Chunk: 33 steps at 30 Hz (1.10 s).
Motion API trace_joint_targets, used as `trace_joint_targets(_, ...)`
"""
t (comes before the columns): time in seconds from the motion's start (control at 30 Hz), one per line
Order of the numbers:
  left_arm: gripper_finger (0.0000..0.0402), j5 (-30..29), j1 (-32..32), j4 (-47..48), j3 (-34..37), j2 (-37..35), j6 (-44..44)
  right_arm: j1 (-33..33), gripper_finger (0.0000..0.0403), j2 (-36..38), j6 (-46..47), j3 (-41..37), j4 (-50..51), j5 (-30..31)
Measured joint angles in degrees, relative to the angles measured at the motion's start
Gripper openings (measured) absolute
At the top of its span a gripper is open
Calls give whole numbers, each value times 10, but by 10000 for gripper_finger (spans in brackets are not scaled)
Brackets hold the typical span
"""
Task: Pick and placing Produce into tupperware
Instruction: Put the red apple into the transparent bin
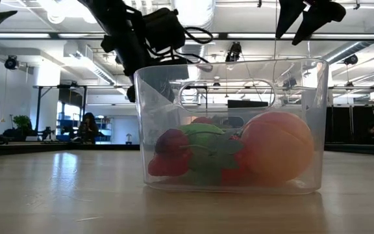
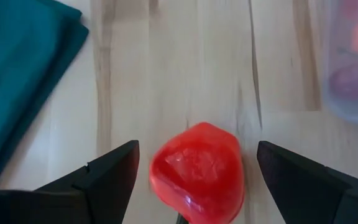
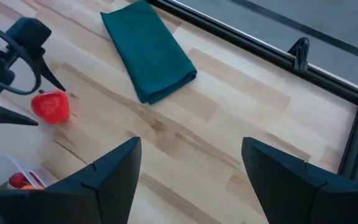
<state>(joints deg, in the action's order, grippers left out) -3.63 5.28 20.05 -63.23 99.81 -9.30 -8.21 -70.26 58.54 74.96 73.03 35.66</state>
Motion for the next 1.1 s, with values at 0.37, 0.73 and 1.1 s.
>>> trace_joint_targets(0.37, 310, 17, 3, 7, 3, 18, 1, 0, 269, 0, -6, -2, 0, 0)
trace_joint_targets(0.73, 310, 17, 3, 15, 5, 45, 1, 0, 270, 0, -7, -2, 0, 4)
trace_joint_targets(1.1, 310, 3, 3, 15, 1, 45, 10, 0, 270, 0, -7, -3, 0, 4)
